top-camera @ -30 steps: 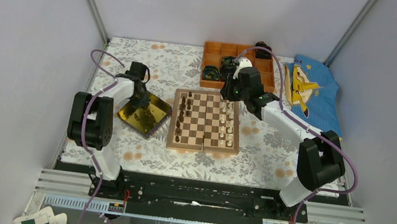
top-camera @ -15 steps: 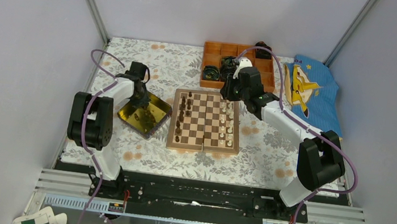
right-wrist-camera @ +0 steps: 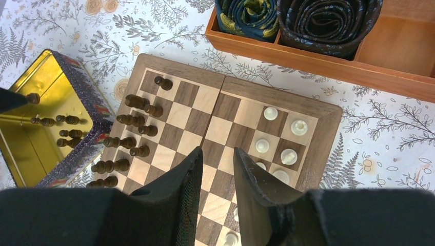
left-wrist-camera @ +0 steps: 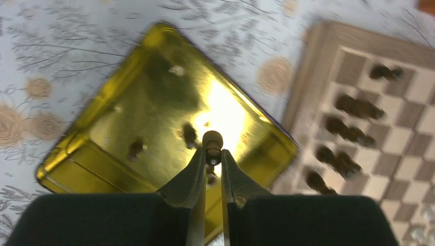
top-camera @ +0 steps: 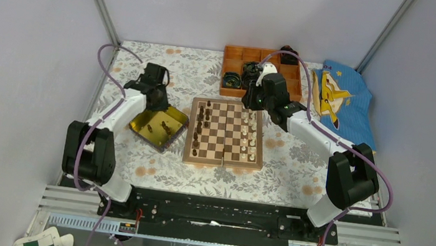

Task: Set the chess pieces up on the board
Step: Pick up the chess piece from the storage box, then place the chess piece on the chessboard.

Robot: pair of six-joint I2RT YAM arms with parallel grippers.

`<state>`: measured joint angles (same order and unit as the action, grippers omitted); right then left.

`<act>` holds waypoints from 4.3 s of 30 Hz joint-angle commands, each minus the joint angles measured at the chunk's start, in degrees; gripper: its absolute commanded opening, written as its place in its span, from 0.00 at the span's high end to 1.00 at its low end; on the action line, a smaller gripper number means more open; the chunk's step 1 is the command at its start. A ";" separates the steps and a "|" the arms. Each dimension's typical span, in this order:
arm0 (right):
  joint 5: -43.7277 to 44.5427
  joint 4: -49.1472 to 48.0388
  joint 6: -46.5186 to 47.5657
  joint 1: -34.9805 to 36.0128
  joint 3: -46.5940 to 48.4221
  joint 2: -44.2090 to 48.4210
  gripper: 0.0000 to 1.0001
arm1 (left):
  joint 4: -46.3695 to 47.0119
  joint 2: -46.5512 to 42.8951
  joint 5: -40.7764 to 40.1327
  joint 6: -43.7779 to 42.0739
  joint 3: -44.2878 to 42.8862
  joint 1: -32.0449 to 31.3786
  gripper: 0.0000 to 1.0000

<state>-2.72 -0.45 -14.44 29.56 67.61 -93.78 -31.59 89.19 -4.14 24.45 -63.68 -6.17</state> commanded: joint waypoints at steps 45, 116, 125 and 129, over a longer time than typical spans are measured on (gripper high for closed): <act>6.89 -4.25 -3.15 -4.86 -4.77 5.25 0.28 | -19.95 15.58 -11.65 -6.87 -23.55 -34.17 1.00; 6.06 -5.18 -2.97 -4.86 -4.68 3.34 0.27 | -9.17 18.91 -4.07 -7.57 -16.11 -28.89 0.97; 5.97 -5.18 -3.12 -4.86 -4.68 3.25 0.26 | -8.83 19.13 -3.42 -7.48 -15.77 -28.89 0.95; 5.91 -5.18 -3.13 -4.87 -4.68 3.25 0.26 | -8.76 19.18 -3.42 -7.48 -15.59 -28.89 0.94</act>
<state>3.46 -3.33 -17.72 25.06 62.72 -91.11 -42.13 107.72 -8.14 17.61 -80.05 -35.51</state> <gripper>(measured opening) 0.733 0.175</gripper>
